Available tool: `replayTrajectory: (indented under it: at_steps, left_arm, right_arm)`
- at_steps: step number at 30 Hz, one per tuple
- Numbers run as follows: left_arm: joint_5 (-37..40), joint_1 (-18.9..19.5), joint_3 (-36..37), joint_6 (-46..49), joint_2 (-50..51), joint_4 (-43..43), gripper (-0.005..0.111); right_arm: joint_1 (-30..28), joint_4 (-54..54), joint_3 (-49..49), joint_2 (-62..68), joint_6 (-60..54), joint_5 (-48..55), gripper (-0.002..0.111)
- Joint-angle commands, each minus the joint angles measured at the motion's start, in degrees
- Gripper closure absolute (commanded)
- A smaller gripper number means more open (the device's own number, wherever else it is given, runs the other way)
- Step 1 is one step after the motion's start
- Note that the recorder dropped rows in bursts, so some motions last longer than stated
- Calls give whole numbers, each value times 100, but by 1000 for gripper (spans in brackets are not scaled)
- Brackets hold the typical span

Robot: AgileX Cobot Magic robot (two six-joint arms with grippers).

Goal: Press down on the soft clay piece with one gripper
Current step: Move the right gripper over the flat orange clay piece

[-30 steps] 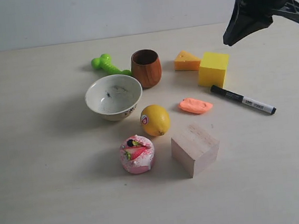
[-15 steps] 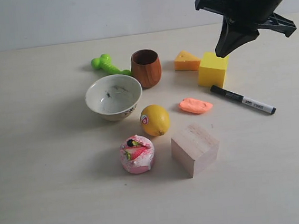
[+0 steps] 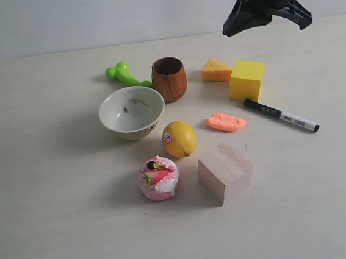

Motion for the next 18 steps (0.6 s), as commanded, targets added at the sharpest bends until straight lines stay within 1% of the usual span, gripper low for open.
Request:
replayTrajectory:
  at_steps: [1,3,5,7,10,13,16,18]
  left_arm:
    - [-49,21,-13,-4,-31,-6,107]
    - [-49,21,-13,-4,-31,-6,107]
    - [-49,21,-13,-4,-31,-6,107]
    - [-49,21,-13,-4,-31,-6,107]
    - [-49,21,-13,-4,-31,-6,107]
    - [-49,21,-13,-4,-31,-6,107]
    - [-49,21,-13,-4,-31,-6,107]
    - [-49,21,-13,-4,-31,-6,107]
  right_arm:
    - [8,741,-54,-7,-320,-525,108]
    - [8,962,-54,9,-320,-499,108]
    - [8,942,-59,61,-320,-346,108]
    - [8,796,-117,160,-320,-93,108]
    - [112,456,-274,362,3,198,108]
    - [396,-324,-518,539,692,244,108]
    - [779,-1490,-867,707,1583,316,108]
    - [966,-2130,-1145,846,2070,559,108]
